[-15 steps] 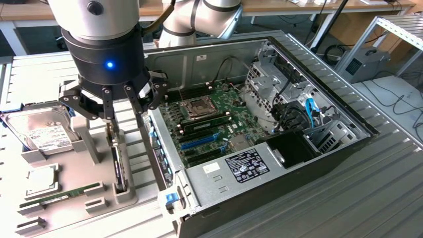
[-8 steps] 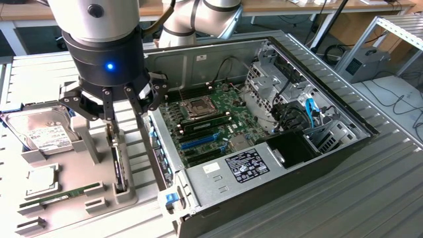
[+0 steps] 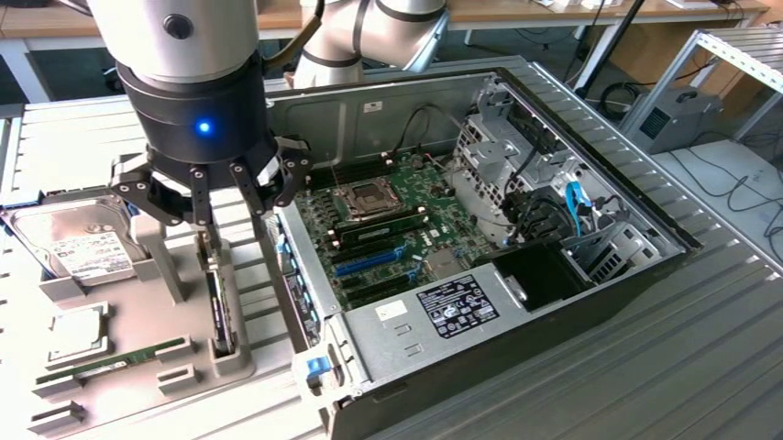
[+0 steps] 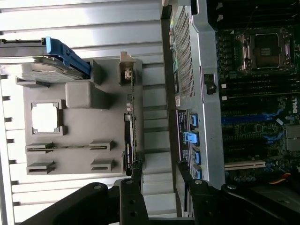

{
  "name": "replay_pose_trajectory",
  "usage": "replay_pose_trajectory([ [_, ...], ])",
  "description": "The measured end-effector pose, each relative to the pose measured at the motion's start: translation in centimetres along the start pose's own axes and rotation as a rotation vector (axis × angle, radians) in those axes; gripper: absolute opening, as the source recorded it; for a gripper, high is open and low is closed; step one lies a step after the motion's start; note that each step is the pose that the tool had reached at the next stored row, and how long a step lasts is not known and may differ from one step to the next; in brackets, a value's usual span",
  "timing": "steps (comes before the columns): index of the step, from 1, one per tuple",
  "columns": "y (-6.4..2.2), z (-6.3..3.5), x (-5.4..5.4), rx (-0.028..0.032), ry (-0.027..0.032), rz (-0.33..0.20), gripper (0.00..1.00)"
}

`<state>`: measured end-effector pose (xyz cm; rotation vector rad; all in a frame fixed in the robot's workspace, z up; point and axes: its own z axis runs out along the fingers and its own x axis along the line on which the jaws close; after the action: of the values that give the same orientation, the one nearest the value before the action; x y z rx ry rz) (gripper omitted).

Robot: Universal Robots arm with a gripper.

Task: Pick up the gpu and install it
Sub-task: 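Pick up the gpu and move the gpu toward the slot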

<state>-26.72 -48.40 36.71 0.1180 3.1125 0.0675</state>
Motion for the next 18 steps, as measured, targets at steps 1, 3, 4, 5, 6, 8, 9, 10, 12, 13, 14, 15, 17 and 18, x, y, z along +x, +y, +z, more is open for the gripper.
replay_pose_trajectory([
  [1, 0.00, 0.02, 0.00, 0.0000, 0.0000, 0.000, 0.42],
  [3, 0.00, 0.07, 0.01, 0.0000, 0.0000, 0.000, 0.42],
  [4, 0.00, 0.09, 0.01, 0.0000, 0.0000, 0.000, 0.42],
  [5, -0.01, 0.11, 0.02, 0.0000, 0.0000, 0.000, 0.42],
  [6, -0.01, 0.13, 0.02, 0.0000, 0.0000, 0.000, 0.42],
  [8, -0.01, 0.19, 0.02, 0.0000, 0.0000, 0.000, 0.42],
  [9, -0.01, 0.21, 0.03, 0.0000, 0.0000, 0.000, 0.42],
  [10, -0.01, 0.24, 0.04, 0.0000, 0.0000, 0.000, 0.42],
  [12, -0.02, 0.29, 0.05, 0.0000, 0.0000, 0.000, 0.42],
  [13, -0.02, 0.31, 0.06, 0.0000, 0.0000, 0.000, 0.42],
  [14, -0.02, 0.33, 0.06, 0.0000, 0.0000, 0.000, 0.42],
  [15, -0.02, 0.36, 0.07, 0.0000, 0.0000, 0.000, 0.42],
  [17, -0.02, 0.40, 0.08, 0.0000, 0.0000, 0.000, 0.42],
  [18, -0.02, 0.42, 0.08, 0.0000, 0.0000, 0.000, 0.42],
])
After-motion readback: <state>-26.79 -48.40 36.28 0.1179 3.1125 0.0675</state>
